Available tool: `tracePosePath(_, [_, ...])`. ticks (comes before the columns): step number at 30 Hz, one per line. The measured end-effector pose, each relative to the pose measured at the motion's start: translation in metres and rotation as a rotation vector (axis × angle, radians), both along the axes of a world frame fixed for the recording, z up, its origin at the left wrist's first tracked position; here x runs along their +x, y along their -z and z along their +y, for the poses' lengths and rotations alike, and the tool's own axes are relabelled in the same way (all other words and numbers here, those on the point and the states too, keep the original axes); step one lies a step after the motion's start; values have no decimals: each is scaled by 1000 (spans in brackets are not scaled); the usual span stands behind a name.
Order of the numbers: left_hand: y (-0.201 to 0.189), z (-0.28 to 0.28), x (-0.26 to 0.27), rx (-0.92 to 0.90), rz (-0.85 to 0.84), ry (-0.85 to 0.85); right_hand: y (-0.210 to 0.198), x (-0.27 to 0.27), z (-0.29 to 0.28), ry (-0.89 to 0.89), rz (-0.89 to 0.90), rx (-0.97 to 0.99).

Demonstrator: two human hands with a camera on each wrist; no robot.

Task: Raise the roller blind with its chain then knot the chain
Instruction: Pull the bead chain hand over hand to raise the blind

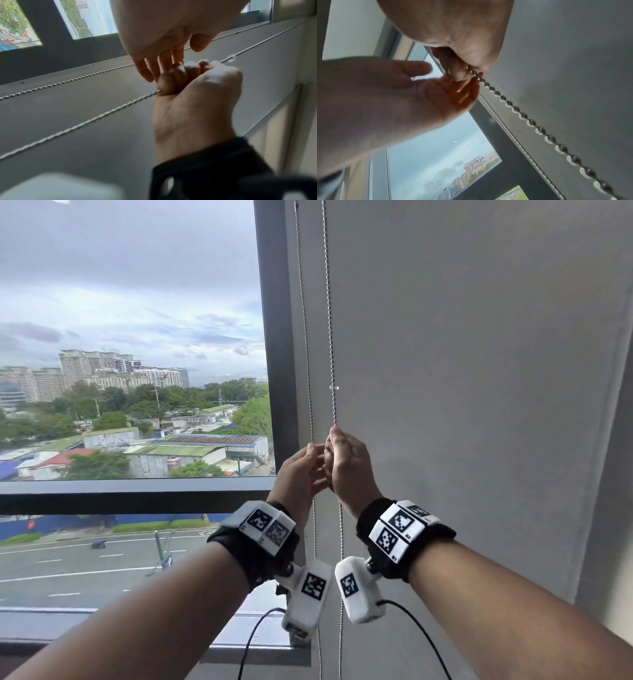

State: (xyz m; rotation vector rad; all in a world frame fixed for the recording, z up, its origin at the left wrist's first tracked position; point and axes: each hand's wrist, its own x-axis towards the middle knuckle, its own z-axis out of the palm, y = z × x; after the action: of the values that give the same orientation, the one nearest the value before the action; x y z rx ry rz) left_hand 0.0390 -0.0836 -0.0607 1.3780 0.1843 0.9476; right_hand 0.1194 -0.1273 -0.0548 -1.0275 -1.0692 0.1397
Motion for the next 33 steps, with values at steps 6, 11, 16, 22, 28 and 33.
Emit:
tracePosePath(6, [-42, -7, 5, 19, -60, 27, 24, 0, -4, -18, -29, -18])
tracePosePath(11, [-69, -18, 13, 51, -93, -1, 34, -4, -9, -97, 129, -63])
tracePosePath(16, [-58, -19, 26, 89, -100, -47, 40, 2, -10, -119, 152, -69])
tracePosePath(22, [-45, -18, 18, 103, -173, -8, 40, 5, -20, -208, 85, -117])
tracePosePath(28, [-40, -7, 11, 68, -207, 25, 13, 22, -20, 9, -83, -65])
tracePosePath(33, [-21, -3, 9, 79, -169, -25, -19, 26, -19, 92, -112, -20])
